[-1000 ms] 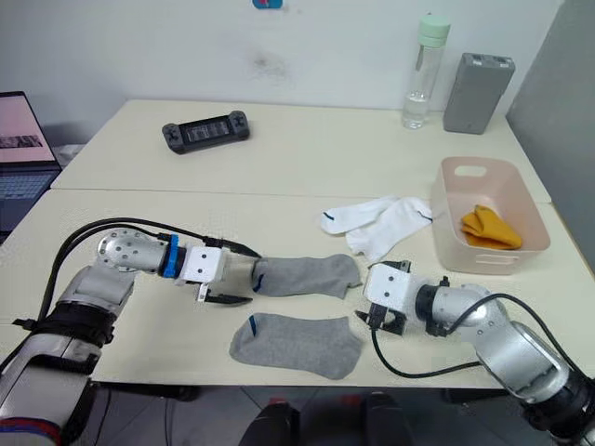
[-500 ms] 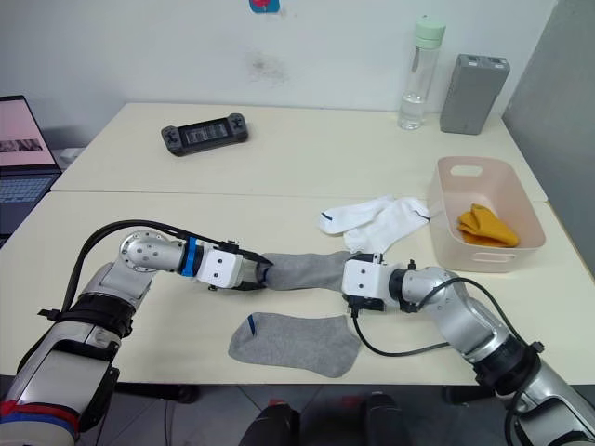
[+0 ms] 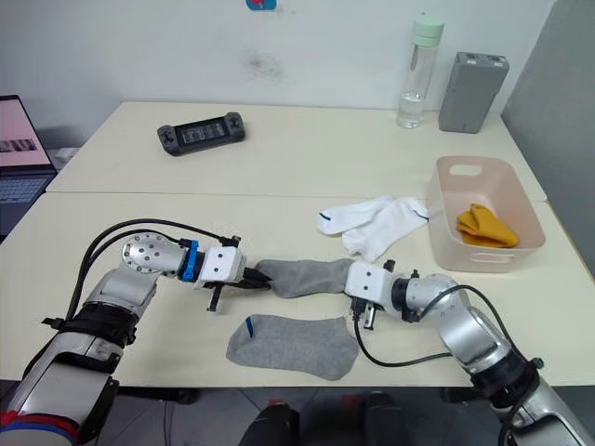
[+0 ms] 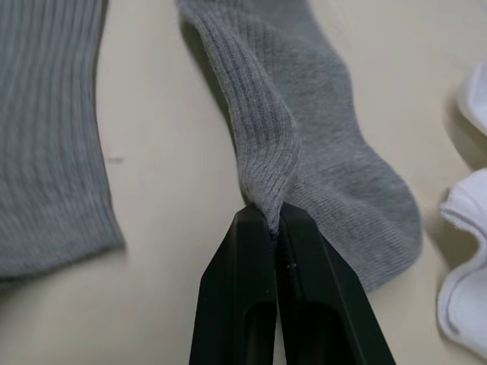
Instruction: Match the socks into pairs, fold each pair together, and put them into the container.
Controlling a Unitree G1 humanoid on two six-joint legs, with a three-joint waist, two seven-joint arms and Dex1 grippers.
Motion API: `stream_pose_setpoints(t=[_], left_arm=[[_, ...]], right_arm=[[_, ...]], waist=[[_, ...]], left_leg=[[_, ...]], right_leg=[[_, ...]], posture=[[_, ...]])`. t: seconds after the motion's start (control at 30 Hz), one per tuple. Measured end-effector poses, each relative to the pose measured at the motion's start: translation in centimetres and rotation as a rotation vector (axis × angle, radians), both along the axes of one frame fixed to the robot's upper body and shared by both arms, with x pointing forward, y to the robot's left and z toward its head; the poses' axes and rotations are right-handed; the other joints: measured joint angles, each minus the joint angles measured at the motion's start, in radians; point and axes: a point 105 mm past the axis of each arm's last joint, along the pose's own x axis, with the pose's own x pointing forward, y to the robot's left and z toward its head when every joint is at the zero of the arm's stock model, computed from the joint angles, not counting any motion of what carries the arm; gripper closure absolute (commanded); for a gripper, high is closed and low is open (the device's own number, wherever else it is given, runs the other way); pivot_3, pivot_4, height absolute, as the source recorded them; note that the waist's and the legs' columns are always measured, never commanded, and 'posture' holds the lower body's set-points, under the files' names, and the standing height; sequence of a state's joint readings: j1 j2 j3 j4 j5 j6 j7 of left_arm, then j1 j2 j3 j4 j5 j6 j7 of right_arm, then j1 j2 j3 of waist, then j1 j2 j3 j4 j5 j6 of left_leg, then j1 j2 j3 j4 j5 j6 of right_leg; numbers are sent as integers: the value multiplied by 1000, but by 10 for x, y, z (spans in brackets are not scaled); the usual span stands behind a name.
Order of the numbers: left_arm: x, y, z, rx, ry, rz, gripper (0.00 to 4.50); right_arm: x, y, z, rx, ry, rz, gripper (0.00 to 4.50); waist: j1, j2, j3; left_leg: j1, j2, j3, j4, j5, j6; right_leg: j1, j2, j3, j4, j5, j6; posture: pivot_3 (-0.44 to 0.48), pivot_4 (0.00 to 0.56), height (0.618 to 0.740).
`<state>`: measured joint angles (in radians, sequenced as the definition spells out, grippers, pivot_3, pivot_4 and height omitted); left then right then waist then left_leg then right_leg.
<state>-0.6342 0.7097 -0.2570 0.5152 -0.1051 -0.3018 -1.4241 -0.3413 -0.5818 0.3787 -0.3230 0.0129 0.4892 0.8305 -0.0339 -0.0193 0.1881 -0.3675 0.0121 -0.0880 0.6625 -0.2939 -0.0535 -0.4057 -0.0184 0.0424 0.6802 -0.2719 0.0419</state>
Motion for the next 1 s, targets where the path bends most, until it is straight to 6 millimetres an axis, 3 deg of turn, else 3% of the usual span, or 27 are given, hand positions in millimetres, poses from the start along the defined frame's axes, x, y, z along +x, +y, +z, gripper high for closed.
stream_pose_setpoints(t=[0.23,0.43,0.57,0.7,0.87,0.97,1.0], left_arm=[[-34,2,50,-152,461,133,4500],[-45,5,49,-153,816,280,4500],[-29,0,49,-215,979,402,4500],[-15,-11,27,-252,1106,498,4500],[16,-12,18,-295,1091,636,4500],[32,-20,16,-326,1056,677,4500],[36,-21,15,-327,1036,685,4500]], right_arm=[[-42,7,46,369,414,-68,4465],[-47,7,55,486,654,-136,4465],[-32,7,41,545,811,-227,4465],[-11,3,33,549,854,-344,4465],[8,-8,22,530,895,-479,4465],[20,-8,28,506,852,-518,4465],[23,-9,31,498,834,-531,4231]], waist=[[-9,0,1],[-17,0,1],[-16,0,1],[-23,0,1],[-23,0,1],[-23,0,1],[-23,0,1]], left_leg=[[1,0,-3,-1,0,0],[1,1,-4,-1,0,0],[2,0,-2,-1,0,0],[0,0,-2,-1,0,0],[-2,0,-2,-2,0,0],[-5,-1,-2,-1,0,0],[-6,-1,-2,0,0,0]], right_leg=[[2,1,-1,0,-1,0],[1,3,-2,1,-3,2],[1,2,-1,1,-2,1],[-1,2,0,1,-1,-2],[-5,2,0,1,-1,-3],[-6,1,0,1,-1,-2],[-6,1,0,1,-1,-2]], posture=[[0,150,740],[0,150,740],[0,150,740],[0,150,740],[0,150,740],[0,150,740],[0,150,740]])
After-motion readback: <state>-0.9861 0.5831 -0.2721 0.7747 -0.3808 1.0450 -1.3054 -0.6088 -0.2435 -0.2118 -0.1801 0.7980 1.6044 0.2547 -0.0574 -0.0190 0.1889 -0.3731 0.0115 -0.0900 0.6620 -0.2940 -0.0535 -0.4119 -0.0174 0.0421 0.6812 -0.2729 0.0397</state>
